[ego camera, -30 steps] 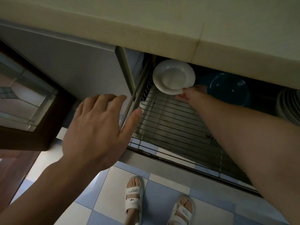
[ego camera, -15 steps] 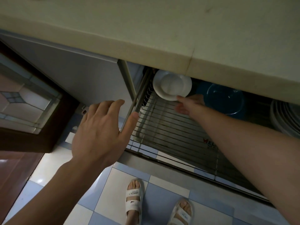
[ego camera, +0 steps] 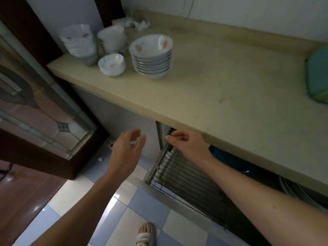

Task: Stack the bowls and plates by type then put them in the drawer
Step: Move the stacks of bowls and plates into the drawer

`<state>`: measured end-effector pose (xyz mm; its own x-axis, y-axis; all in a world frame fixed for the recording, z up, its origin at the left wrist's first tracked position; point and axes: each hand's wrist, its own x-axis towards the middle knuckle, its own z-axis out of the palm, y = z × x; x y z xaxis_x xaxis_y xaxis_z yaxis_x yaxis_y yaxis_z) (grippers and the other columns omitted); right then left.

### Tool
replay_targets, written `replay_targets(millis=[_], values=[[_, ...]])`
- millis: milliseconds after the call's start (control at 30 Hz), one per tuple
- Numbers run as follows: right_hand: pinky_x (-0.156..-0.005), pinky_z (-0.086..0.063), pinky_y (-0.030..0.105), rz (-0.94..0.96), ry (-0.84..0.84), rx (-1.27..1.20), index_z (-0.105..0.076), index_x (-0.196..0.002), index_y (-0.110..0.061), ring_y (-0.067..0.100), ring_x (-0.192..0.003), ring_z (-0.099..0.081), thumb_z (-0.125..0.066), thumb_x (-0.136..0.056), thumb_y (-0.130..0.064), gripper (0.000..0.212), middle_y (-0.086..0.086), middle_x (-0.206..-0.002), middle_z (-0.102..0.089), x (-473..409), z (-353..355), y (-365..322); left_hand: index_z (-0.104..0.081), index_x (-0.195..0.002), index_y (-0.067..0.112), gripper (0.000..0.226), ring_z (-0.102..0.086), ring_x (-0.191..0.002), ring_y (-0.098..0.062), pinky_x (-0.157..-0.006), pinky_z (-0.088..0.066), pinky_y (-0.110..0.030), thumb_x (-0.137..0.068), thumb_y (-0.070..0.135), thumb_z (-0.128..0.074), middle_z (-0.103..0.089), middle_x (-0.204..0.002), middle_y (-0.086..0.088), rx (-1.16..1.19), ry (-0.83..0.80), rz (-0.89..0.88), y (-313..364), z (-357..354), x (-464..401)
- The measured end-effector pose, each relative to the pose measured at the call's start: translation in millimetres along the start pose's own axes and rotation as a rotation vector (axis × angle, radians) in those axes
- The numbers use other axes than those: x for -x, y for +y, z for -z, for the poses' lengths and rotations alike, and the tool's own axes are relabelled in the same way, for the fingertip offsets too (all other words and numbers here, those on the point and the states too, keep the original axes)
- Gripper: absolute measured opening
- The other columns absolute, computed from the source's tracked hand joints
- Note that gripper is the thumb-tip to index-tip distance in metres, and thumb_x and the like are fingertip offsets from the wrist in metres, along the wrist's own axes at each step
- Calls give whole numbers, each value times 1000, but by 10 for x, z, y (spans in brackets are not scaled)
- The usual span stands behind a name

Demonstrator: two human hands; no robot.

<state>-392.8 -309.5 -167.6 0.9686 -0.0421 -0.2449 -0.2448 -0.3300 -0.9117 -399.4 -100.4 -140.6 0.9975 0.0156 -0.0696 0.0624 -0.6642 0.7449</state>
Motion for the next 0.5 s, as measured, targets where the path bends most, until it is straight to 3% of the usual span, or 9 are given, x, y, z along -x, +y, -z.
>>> replay_targets(millis=[200, 367, 433, 500], values=[[-89, -60, 44, 91, 115, -94, -75, -102, -20, 18, -91, -73, -79, -76, -54, 43, 1, -93, -76, -322, 285, -1078, -65, -124, 17, 34, -66, -99, -16, -85, -50, -32, -100, 39, -57, -69, -114, 0, 174, 179, -5, 498, 705, -759], [-85, -62, 48, 41, 242, -198, -75, -89, -23, 21, -85, -76, -76, -72, -59, 40, -1, -84, -77, -823, 497, -1630, -58, -122, 17, 35, -63, -109, -22, -84, -61, -44, -97, 40, -63, -63, -118, -5, 657, 55, 179, 831, 935, -1660], [-85, -62, 49, -1, 298, -231, -74, -88, -23, 23, -86, -75, -77, -81, -51, 29, -5, -79, -76, -1091, 494, -1740, -52, -131, 18, 48, -60, -114, -24, -86, -60, -45, -95, 46, -63, -60, -122, -2, 690, 22, 245, 880, 939, -2017], [-84, -62, 49, -70, 346, -248, -73, -98, -22, 24, -85, -74, -75, -84, -50, 31, -8, -85, -75, -1375, 469, -1825, -47, -141, 18, 60, -56, -117, -25, -91, -58, -47, -94, 52, -62, -54, -129, -4, 669, -9, 302, 916, 920, -2334]])
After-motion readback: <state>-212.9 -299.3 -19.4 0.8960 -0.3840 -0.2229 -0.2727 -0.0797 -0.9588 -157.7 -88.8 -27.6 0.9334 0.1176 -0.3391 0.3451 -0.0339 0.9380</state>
